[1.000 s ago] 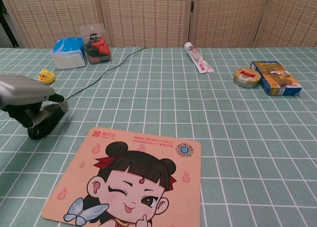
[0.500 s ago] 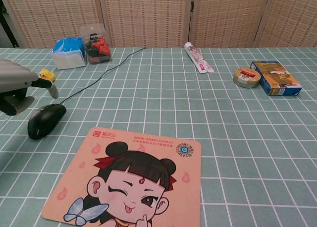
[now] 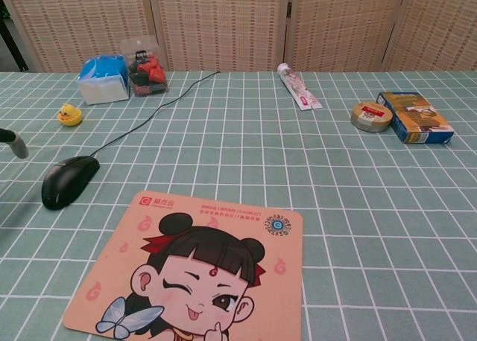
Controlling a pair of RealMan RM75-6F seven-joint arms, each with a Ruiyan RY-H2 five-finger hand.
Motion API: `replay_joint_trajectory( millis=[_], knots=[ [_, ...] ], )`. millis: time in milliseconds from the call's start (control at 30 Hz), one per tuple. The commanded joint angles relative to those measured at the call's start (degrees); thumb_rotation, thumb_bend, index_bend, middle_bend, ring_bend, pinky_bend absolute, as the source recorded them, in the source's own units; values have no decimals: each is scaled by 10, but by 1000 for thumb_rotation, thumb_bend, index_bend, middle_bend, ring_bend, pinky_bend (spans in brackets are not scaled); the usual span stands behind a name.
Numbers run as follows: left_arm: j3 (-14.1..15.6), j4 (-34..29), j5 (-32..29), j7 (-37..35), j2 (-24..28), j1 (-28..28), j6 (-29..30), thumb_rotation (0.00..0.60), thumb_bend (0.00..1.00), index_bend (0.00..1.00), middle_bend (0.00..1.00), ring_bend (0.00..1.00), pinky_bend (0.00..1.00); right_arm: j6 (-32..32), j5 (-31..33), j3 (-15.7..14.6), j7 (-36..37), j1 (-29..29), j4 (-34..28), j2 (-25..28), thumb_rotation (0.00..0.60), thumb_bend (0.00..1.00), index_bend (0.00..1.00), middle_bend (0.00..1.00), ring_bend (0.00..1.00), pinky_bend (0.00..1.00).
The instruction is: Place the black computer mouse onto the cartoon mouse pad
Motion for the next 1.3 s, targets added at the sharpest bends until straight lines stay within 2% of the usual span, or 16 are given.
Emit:
replay_joint_trajectory(
  millis=[33,1000,1300],
  knots=[
    [4,1,4,-5,4,8,-5,600,727,262,1000,1000,1000,1,-2,-1,-1,0,-1,0,600,161,273,280,197,279],
    [-14,38,-54,30,-37,0,-62,600,728,234,1000,1000,1000,4,-1,-1,1,-2,-1,1,600,161,273,280,197,279],
    [-15,26,-45,22,-35,-4,-74,600,728,234,1000,1000,1000,3,1,0,3,-2,0,2,600,161,273,280,197,279]
  ],
)
